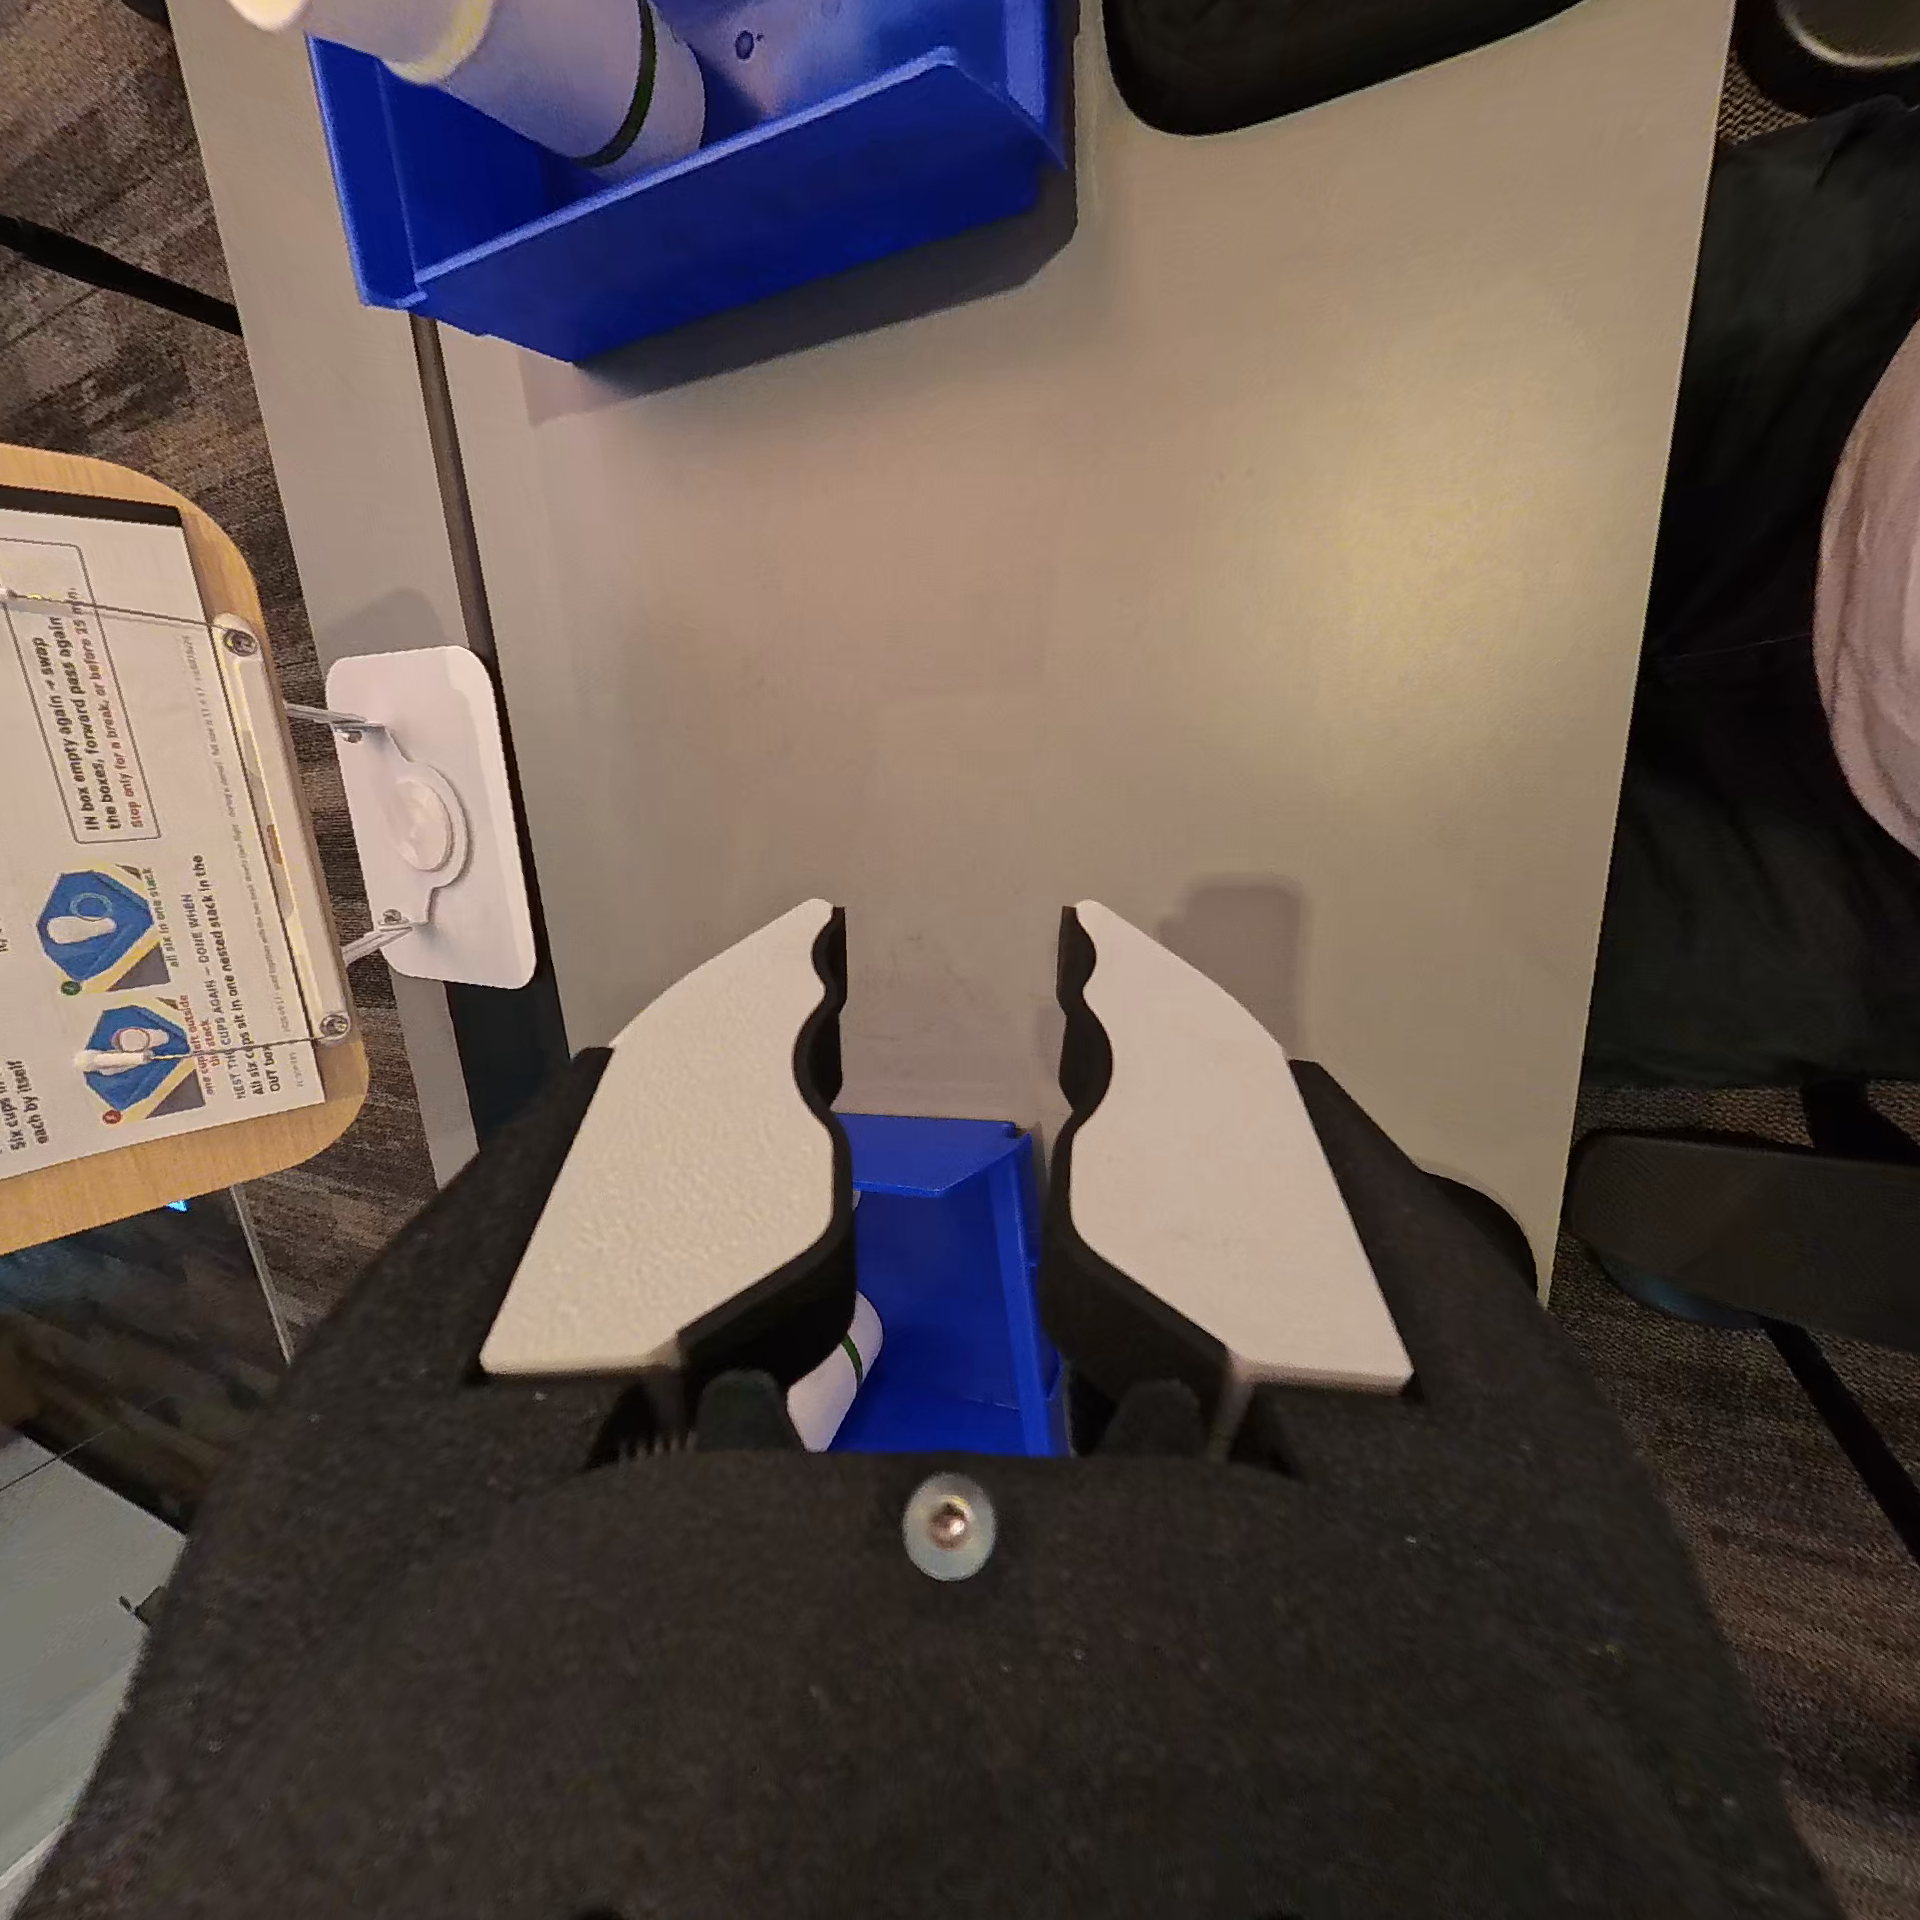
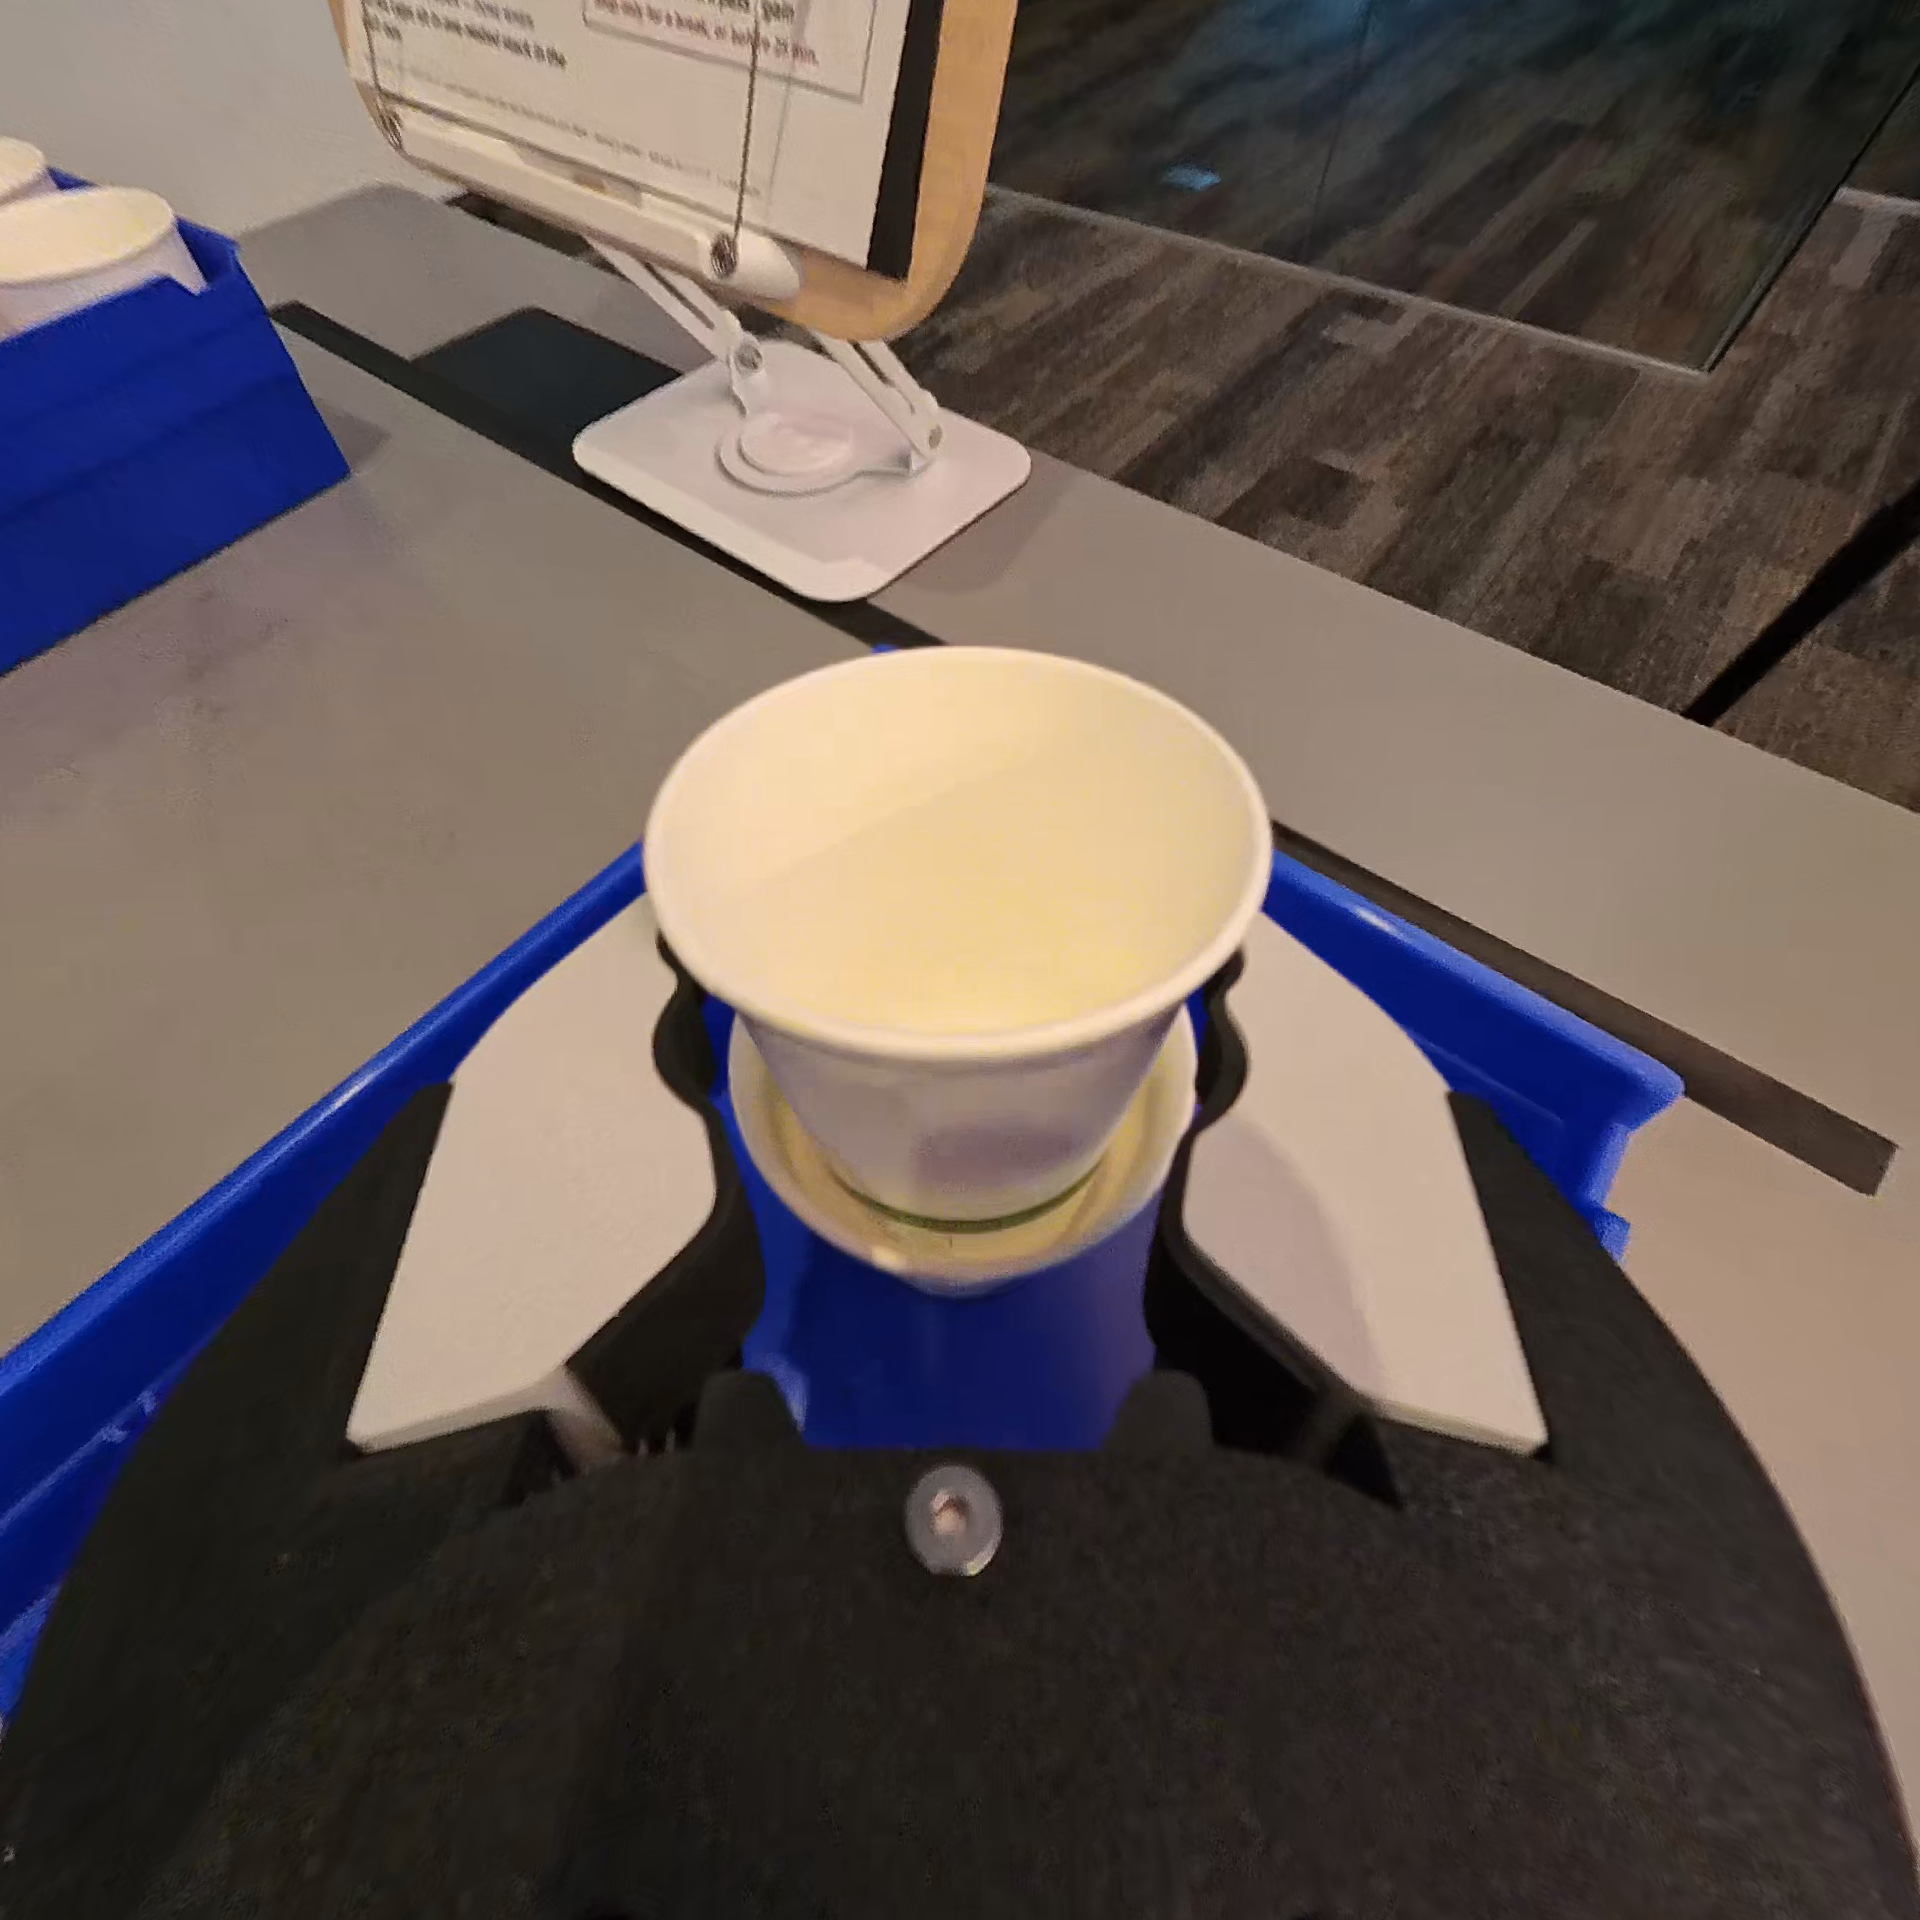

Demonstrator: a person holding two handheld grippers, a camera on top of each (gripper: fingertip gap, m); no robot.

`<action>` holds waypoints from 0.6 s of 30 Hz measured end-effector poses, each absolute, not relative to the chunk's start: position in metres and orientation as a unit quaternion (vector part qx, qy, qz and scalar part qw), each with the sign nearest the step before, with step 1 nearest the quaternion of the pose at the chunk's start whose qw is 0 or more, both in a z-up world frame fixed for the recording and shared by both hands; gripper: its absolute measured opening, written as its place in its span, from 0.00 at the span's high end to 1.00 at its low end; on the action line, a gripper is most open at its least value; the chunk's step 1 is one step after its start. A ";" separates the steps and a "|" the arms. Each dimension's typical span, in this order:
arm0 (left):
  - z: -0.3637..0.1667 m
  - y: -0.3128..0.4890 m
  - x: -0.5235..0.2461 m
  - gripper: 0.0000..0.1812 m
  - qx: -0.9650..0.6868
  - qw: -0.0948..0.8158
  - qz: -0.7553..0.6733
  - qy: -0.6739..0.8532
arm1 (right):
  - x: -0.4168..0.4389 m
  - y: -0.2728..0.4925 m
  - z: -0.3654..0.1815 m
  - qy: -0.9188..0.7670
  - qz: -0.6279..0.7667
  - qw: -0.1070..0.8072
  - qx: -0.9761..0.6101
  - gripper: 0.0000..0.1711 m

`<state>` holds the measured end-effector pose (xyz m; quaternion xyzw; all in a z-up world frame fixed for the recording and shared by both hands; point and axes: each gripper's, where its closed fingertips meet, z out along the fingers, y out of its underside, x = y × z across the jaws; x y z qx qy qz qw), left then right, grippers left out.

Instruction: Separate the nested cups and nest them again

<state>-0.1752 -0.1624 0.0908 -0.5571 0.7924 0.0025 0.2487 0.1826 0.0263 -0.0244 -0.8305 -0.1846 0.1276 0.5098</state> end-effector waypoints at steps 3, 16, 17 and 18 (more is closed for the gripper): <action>0.093 -0.161 -0.177 0.78 -0.560 0.251 0.004 0.790 | 0.189 0.017 -0.035 -0.185 0.112 0.463 -0.860 0.45; 0.063 -0.037 -0.291 0.78 -0.712 0.224 0.120 0.655 | 0.182 -0.049 0.034 -0.249 0.001 0.452 -0.857 0.44; 0.051 -0.025 -0.303 0.78 -0.724 0.215 0.127 0.643 | 0.177 -0.052 0.047 -0.253 0.000 0.473 -0.844 0.44; 0.038 -0.013 -0.312 0.78 -0.732 0.208 0.137 0.634 | 0.172 -0.055 0.057 -0.258 0.000 0.490 -0.833 0.44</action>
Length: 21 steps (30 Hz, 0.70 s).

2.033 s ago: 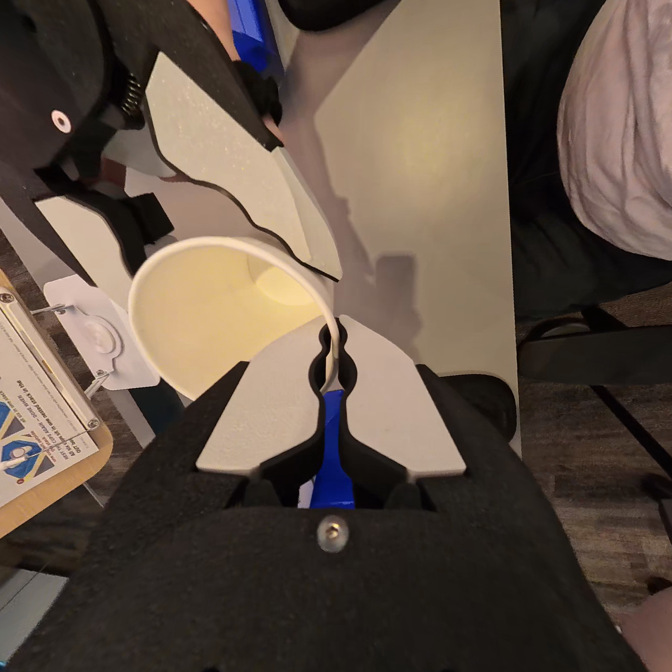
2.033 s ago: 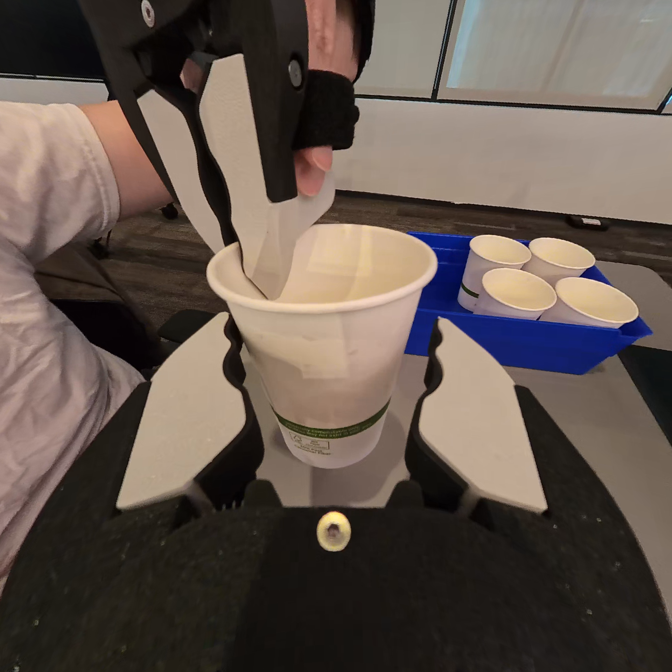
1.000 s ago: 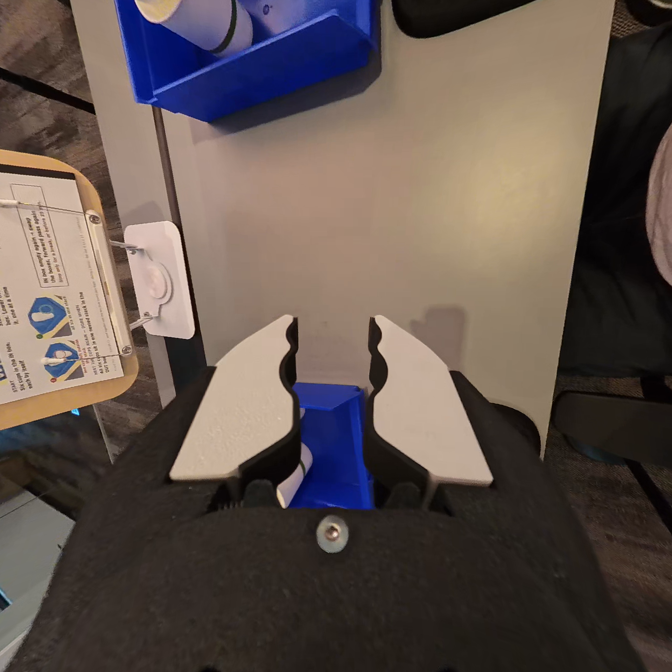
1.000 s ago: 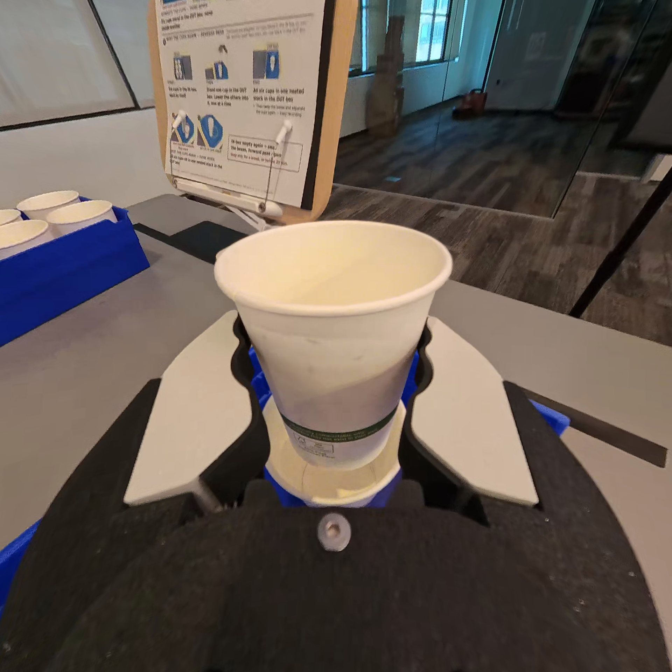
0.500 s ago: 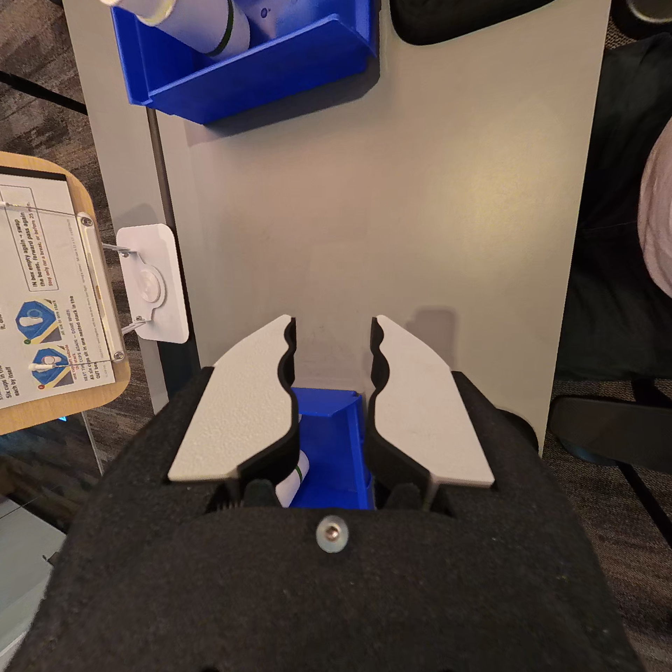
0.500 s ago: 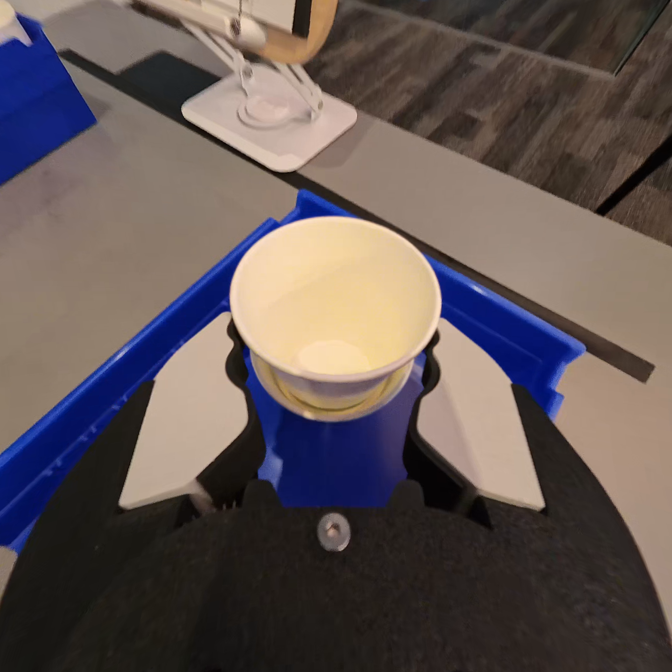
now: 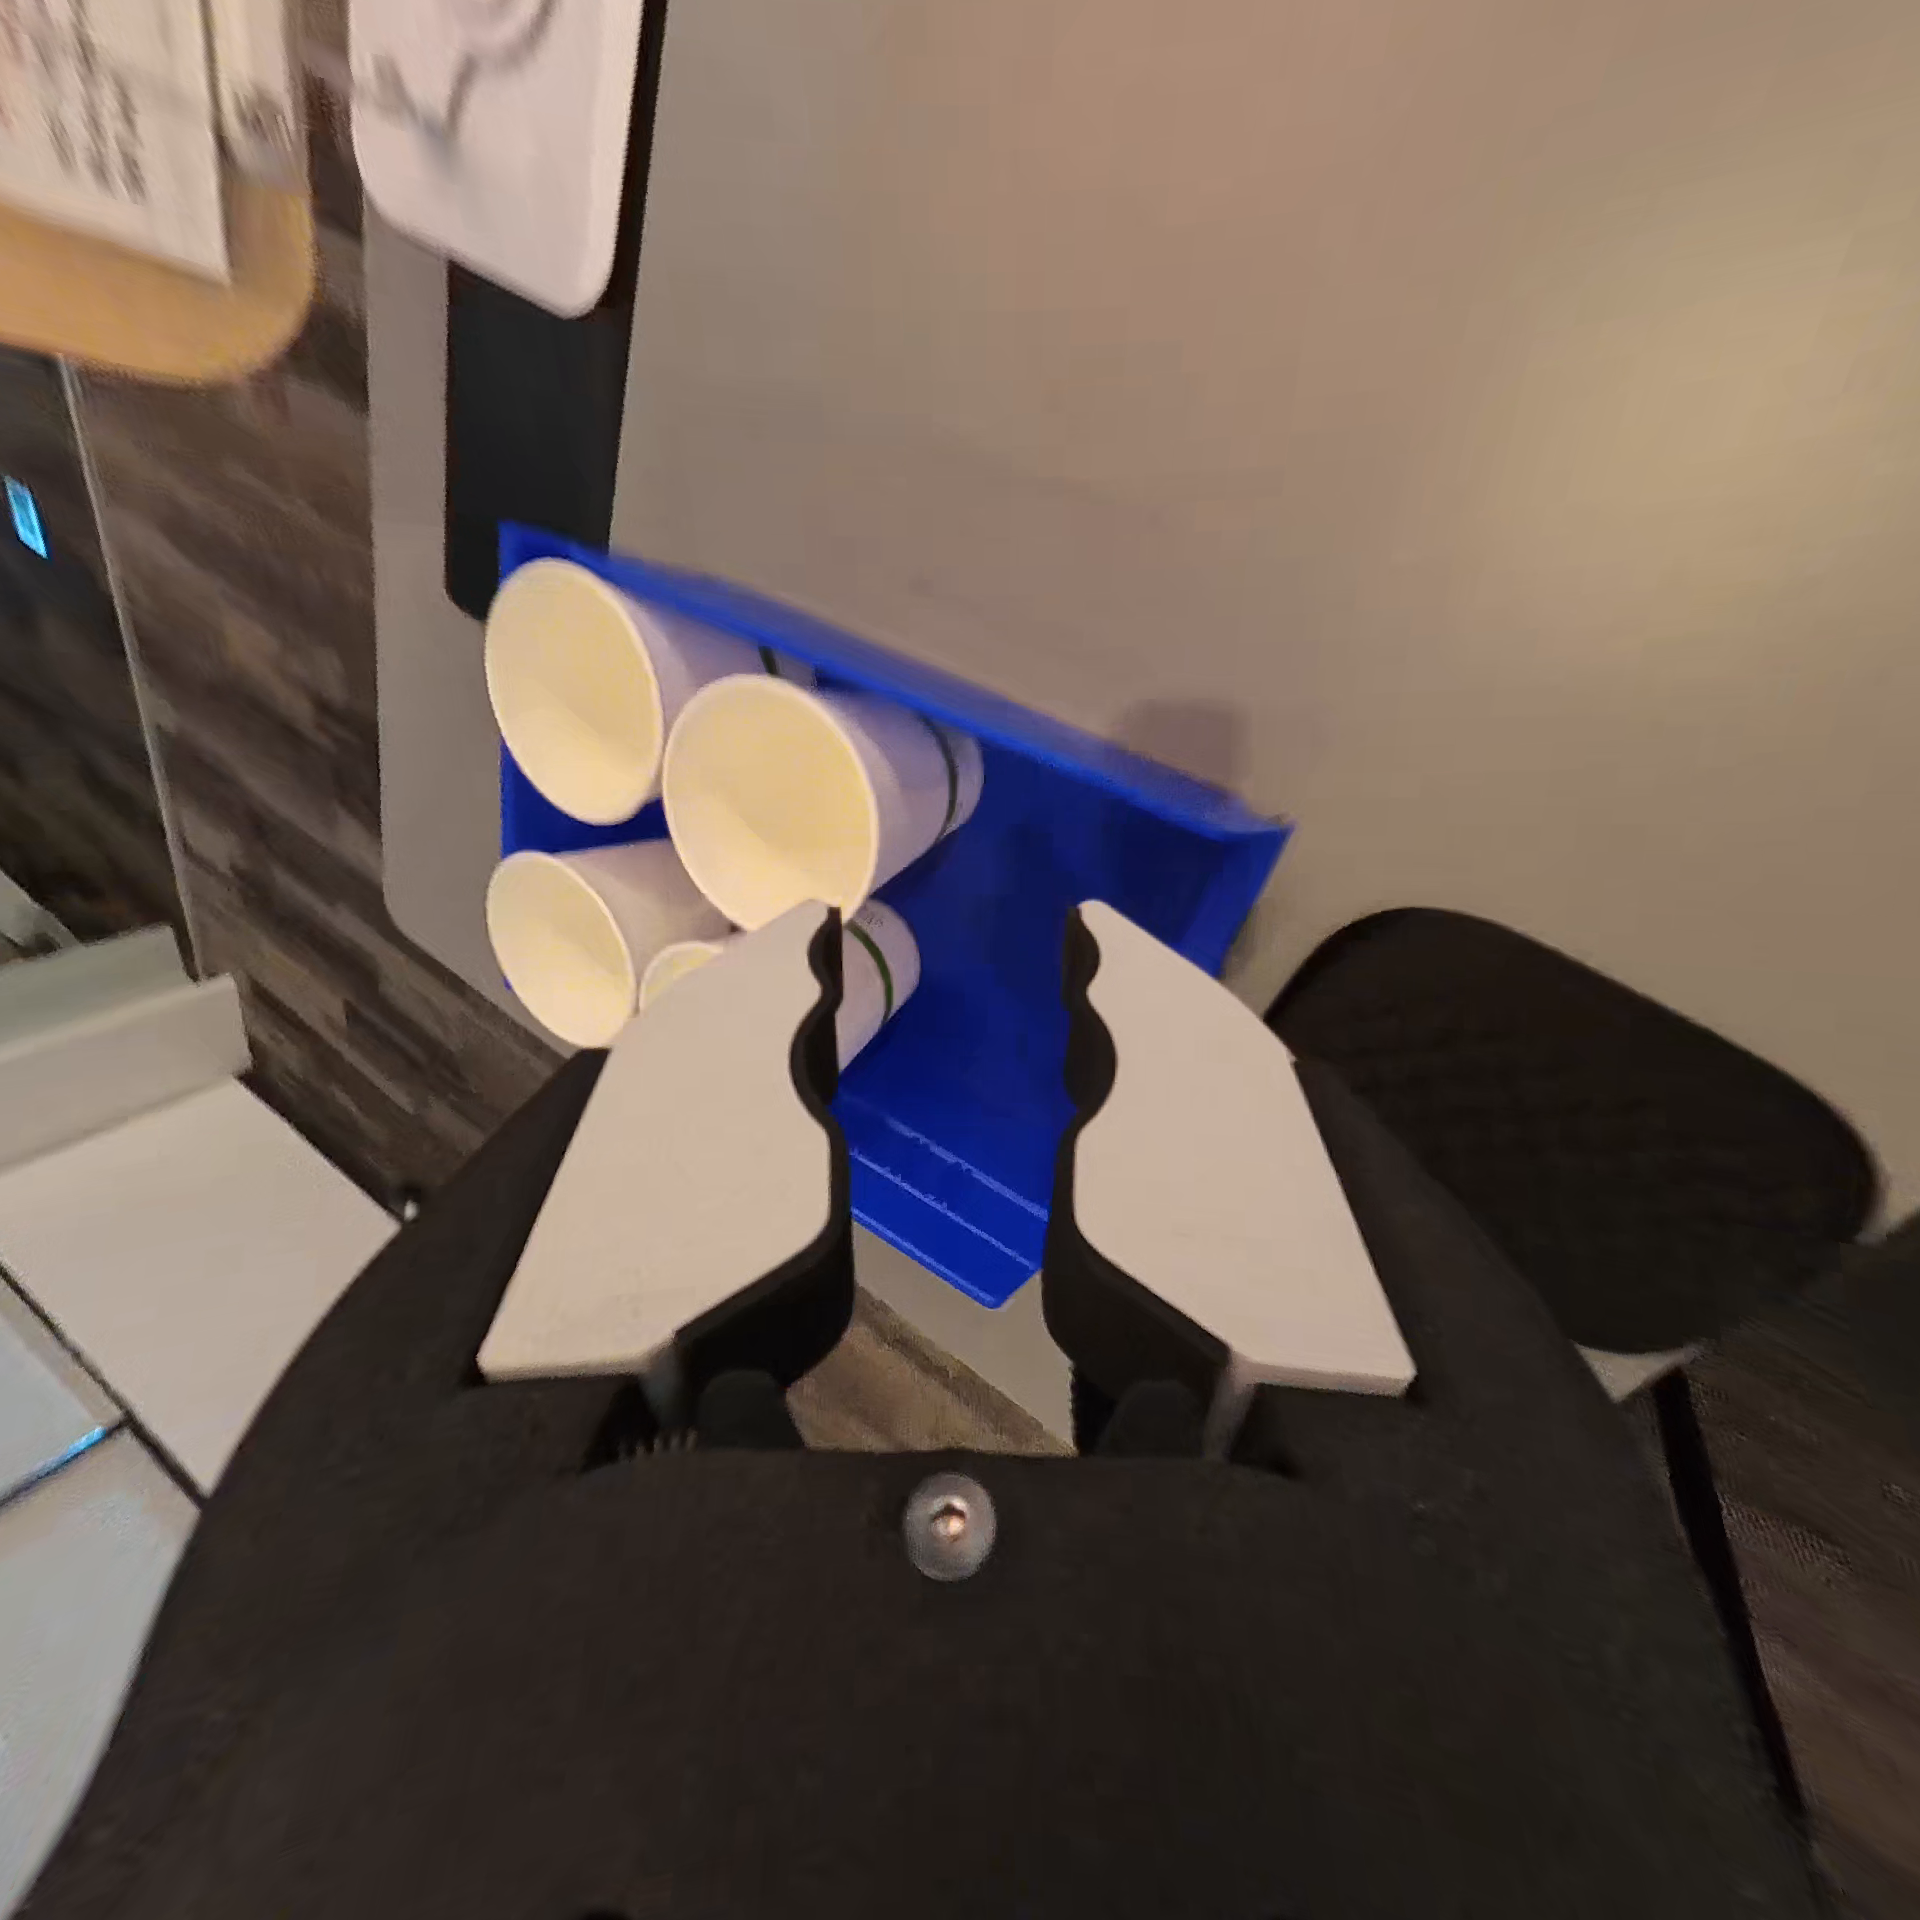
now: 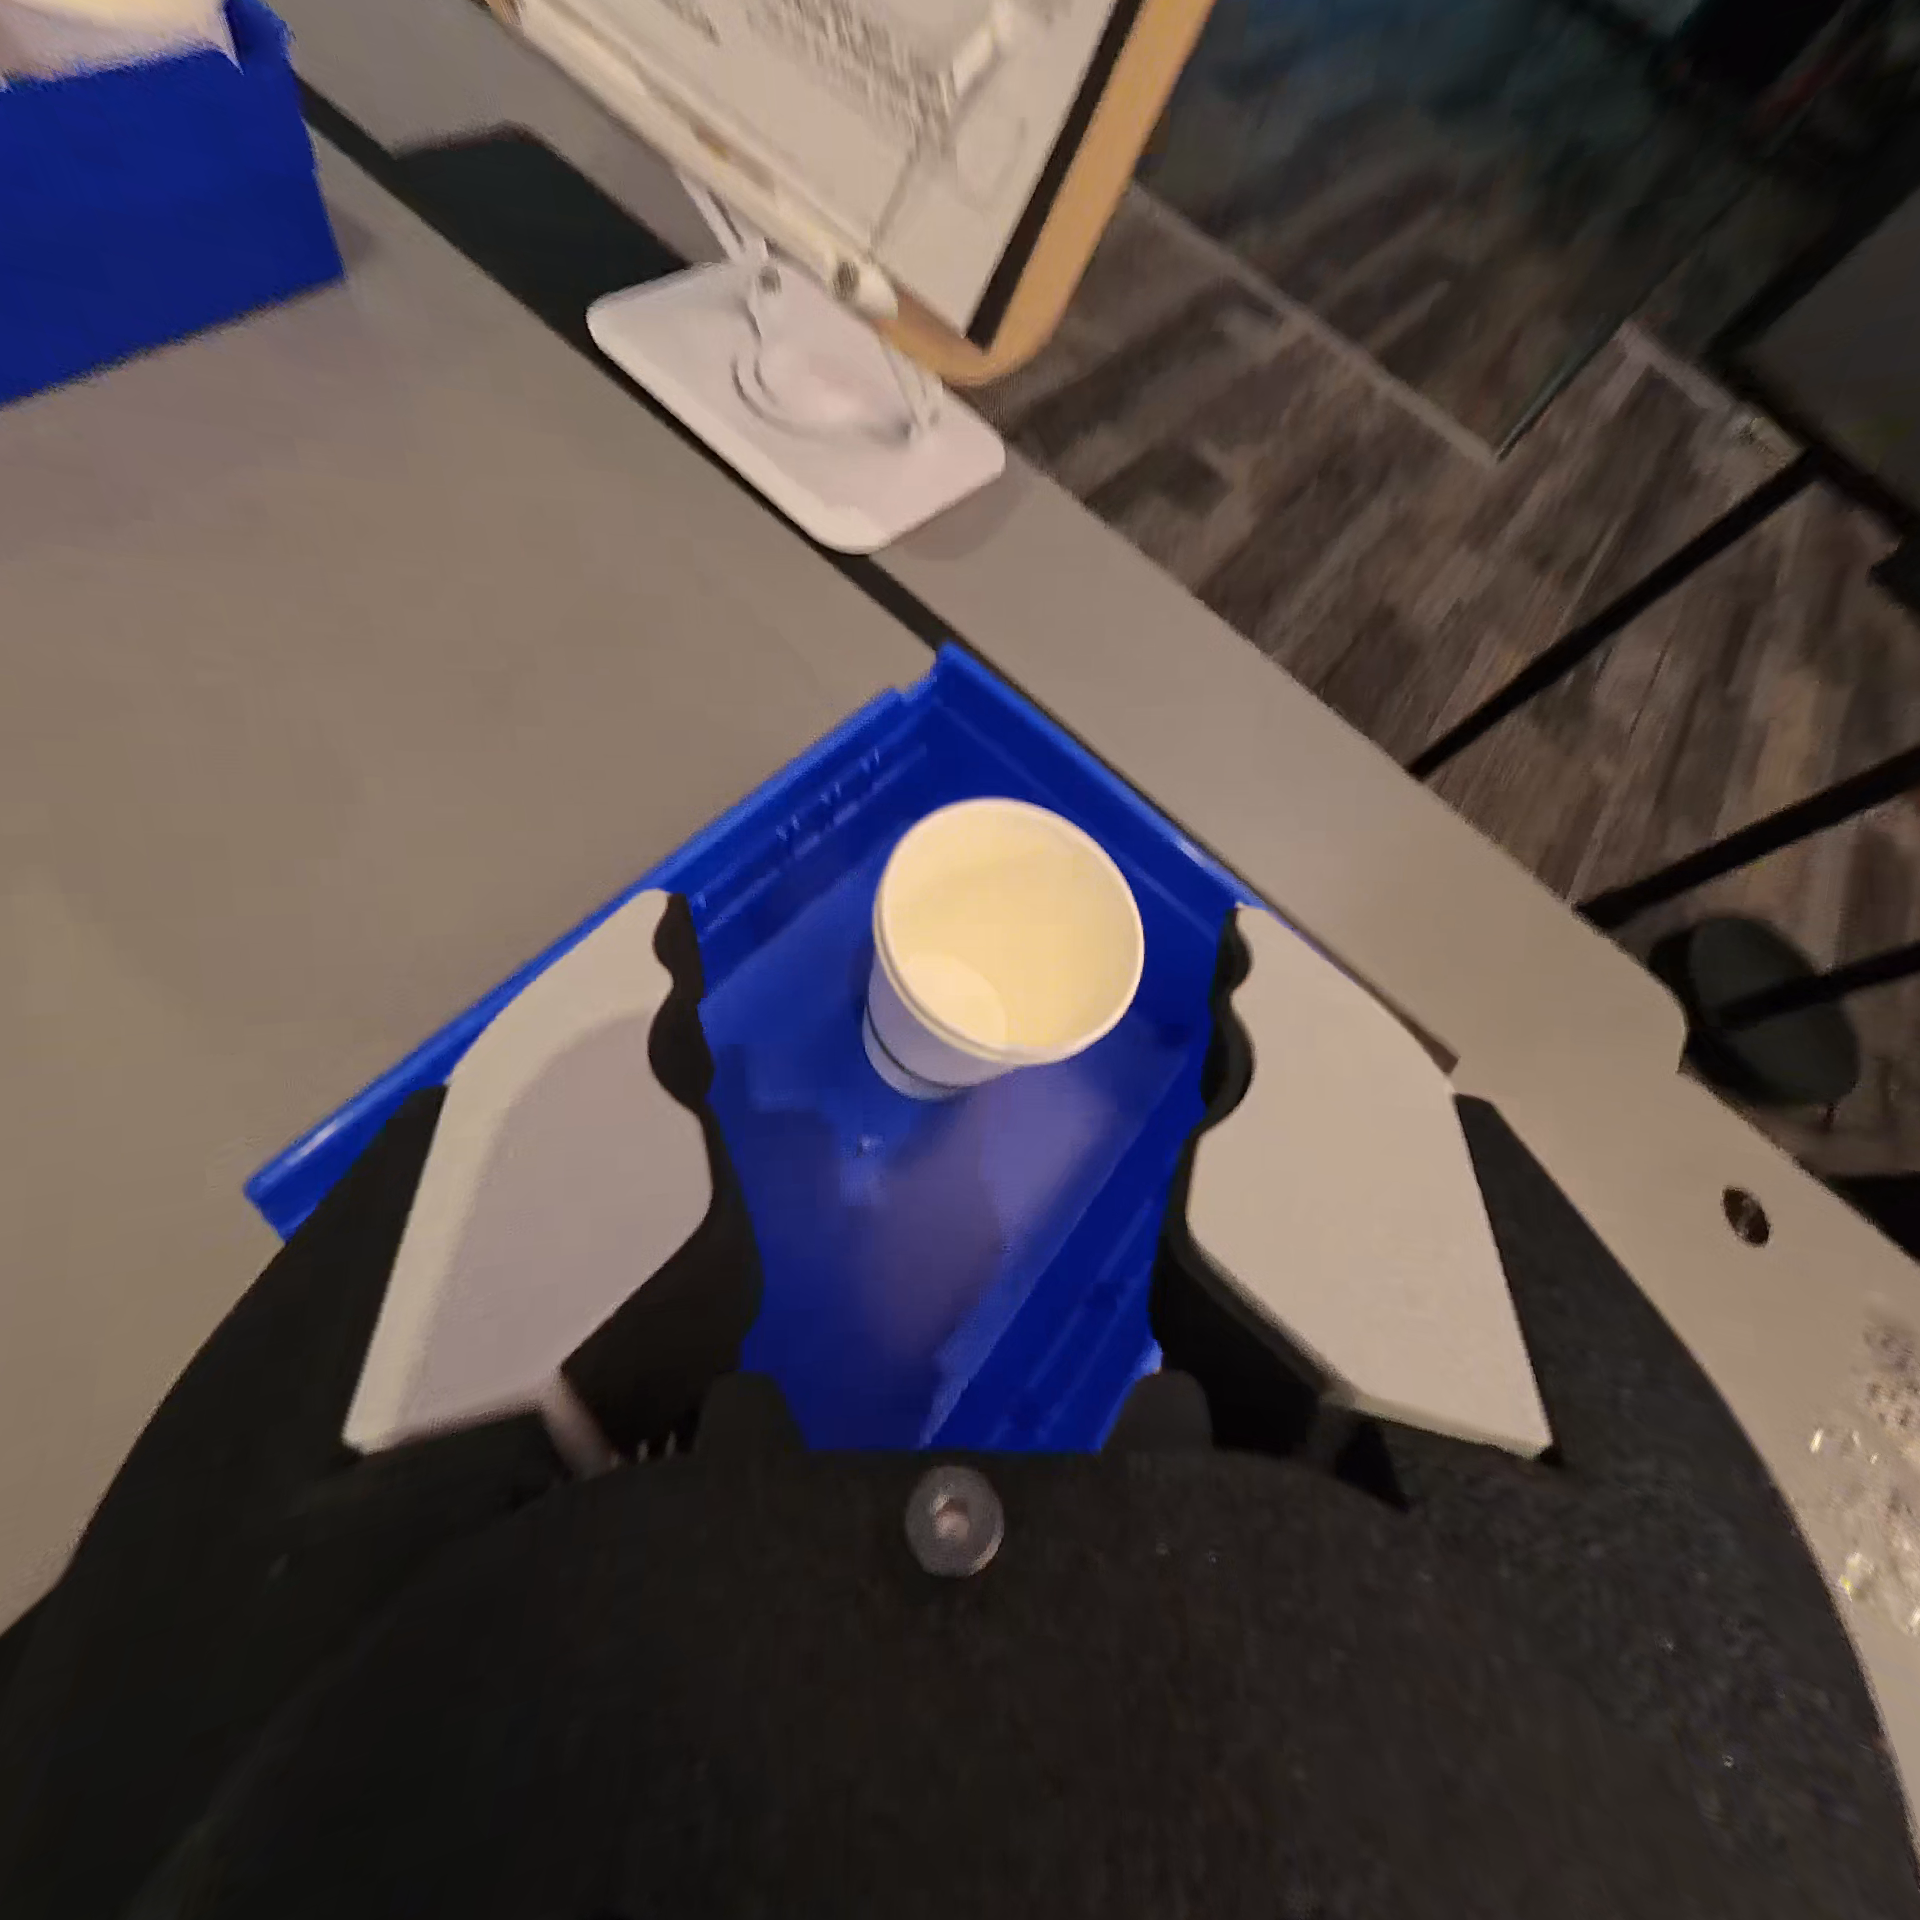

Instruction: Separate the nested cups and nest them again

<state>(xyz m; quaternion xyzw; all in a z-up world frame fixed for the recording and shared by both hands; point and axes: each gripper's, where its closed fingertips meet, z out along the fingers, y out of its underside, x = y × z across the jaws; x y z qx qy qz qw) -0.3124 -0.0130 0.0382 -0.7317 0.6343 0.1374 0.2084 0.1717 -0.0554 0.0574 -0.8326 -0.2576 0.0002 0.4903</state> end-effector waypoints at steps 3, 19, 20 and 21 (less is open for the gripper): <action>0.000 0.018 -0.331 0.78 -0.743 0.192 0.158 0.621 | 0.160 -0.062 0.070 -0.272 0.003 0.508 -0.817 0.47; -0.074 0.054 -0.342 0.99 -0.768 0.134 0.122 0.615 | 0.163 -0.059 0.054 -0.283 -0.013 0.474 -0.834 0.47; -0.071 0.051 -0.343 0.99 -0.767 0.128 0.122 0.617 | 0.162 -0.059 0.053 -0.285 -0.015 0.472 -0.834 0.47; -0.067 0.048 -0.344 0.99 -0.766 0.124 0.124 0.619 | 0.161 -0.059 0.054 -0.288 -0.017 0.471 -0.834 0.47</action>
